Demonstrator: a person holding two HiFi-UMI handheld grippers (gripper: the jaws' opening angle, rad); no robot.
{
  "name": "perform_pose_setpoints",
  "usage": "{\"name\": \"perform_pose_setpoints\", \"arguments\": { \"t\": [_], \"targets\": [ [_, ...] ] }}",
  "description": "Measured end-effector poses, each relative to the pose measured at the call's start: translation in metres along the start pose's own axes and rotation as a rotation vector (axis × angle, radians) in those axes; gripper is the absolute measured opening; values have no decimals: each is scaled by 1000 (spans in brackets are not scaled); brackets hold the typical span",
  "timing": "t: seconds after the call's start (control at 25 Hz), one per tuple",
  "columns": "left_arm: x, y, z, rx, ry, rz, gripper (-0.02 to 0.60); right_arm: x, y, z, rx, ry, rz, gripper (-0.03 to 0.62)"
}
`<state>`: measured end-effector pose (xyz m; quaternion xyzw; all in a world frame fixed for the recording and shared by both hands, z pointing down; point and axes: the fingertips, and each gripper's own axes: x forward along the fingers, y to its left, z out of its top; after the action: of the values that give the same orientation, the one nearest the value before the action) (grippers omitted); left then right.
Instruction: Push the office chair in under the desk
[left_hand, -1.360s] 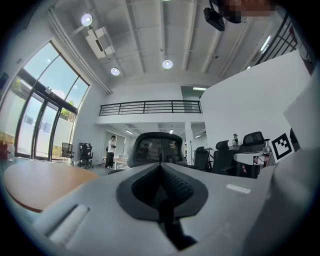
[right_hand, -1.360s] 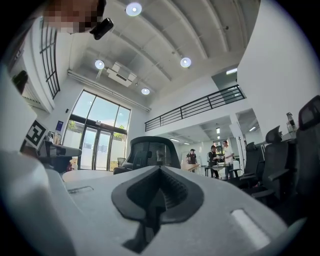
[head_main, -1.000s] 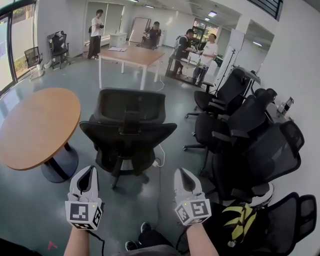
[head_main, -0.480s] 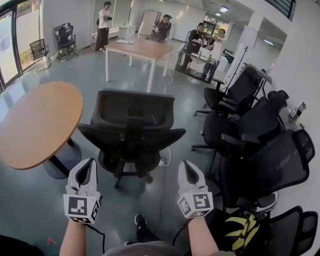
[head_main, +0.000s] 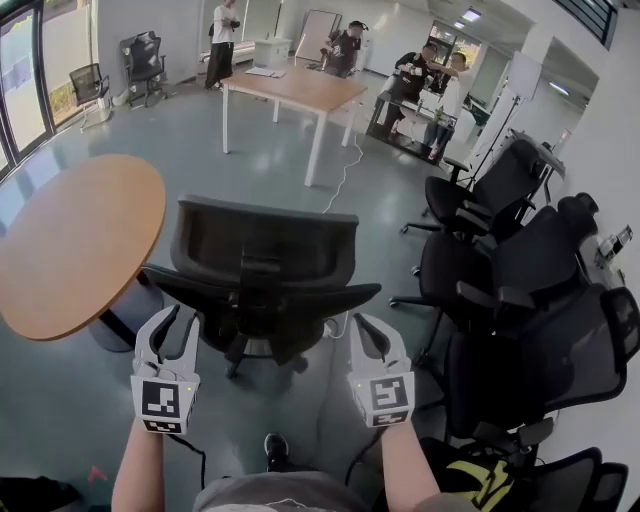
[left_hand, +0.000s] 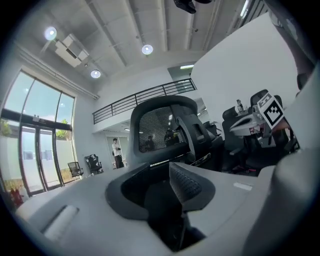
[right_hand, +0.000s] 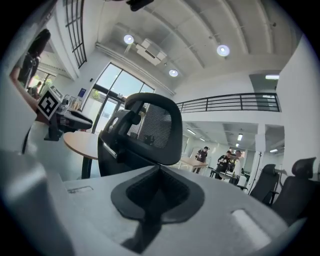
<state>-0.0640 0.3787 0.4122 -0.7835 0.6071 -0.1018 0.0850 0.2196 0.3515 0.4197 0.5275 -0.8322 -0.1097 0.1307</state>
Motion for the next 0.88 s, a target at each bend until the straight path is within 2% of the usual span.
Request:
{"name": "perform_pose_setpoints", "arguments": {
  "t": [0.08,0.28,0.44,0.6,0.76,0.88],
  "targets": [
    [8,3,-8,71,31,-4,185,9,-1,-3,-58,27,40,68],
    [27,15,-24,317,100,-17,264,27,-5,-16,-254,89,127,145],
    [41,27,-29,370,144,-53,355,41,-11,-22,-378,146,164,223],
    [53,37,-36,480,191,-82,408,54,-7,-25,-504,209,202,267],
    [64,42,-45,540,226,-132,416,62,-1,-32,-557,268,229,268],
    [71,42,-56,556,281,-177,402,63,2,-36,-549,301,239,268]
  ]
}}
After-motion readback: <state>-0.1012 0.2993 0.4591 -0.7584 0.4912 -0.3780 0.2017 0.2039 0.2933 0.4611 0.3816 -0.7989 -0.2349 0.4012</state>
